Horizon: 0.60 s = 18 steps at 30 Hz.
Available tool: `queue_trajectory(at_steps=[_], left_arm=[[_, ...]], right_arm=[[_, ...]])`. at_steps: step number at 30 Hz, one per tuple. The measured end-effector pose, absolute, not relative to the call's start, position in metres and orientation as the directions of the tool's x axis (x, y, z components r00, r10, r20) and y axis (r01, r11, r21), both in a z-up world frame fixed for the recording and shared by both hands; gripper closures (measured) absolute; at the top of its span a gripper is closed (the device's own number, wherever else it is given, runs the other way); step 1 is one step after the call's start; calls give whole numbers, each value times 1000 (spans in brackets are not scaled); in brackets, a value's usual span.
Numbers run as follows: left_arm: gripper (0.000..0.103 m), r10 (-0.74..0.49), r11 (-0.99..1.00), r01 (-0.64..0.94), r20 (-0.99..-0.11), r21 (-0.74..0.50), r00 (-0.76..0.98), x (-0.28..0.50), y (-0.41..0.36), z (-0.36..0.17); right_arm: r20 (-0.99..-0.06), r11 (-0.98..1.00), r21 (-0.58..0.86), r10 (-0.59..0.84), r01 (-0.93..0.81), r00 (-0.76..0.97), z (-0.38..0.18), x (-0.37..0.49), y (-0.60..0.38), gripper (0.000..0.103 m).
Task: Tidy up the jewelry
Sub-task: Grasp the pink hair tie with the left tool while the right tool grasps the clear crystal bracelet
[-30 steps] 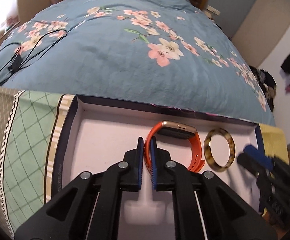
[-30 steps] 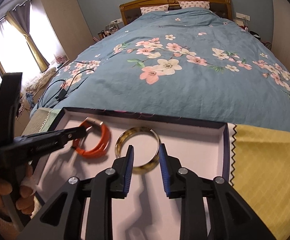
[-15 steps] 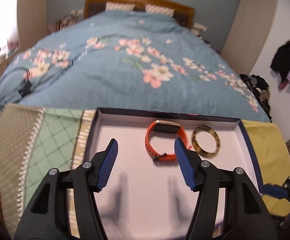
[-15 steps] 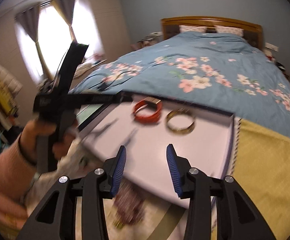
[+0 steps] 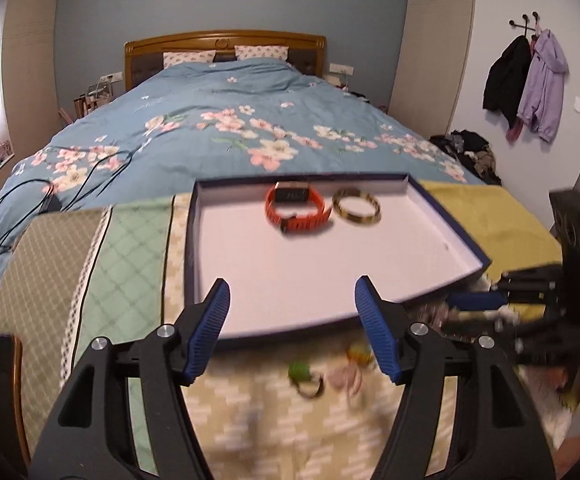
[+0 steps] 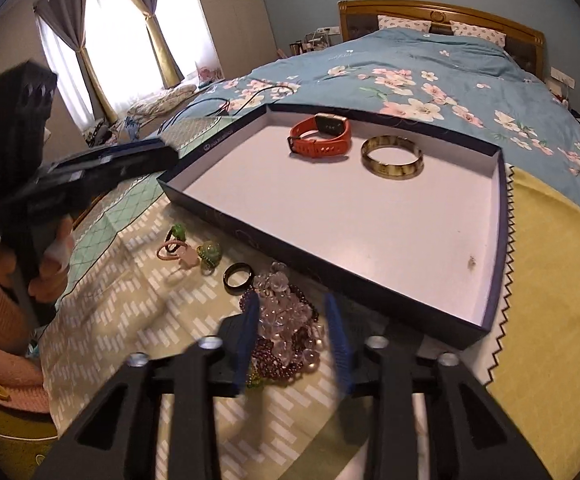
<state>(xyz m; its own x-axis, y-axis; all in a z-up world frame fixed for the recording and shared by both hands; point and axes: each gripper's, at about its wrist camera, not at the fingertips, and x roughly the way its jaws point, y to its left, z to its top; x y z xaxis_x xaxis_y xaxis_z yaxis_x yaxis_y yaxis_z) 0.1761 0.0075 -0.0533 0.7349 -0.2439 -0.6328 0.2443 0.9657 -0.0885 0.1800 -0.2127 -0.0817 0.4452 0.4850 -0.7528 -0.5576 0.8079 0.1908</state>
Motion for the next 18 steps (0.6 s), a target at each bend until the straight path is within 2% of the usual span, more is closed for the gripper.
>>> queue_trajectory(at_steps=[3,18], left_arm=[[39,-253,964,247,-643,-102,723,163,11,-61],[46,-315,923,380,-673,-54,669,130,-3,-78]], right_arm=[[-747,809,182,483,-559,456,-79,178,-213,95],[-616,797,269,574,-541,539,-25,161,-235,96]])
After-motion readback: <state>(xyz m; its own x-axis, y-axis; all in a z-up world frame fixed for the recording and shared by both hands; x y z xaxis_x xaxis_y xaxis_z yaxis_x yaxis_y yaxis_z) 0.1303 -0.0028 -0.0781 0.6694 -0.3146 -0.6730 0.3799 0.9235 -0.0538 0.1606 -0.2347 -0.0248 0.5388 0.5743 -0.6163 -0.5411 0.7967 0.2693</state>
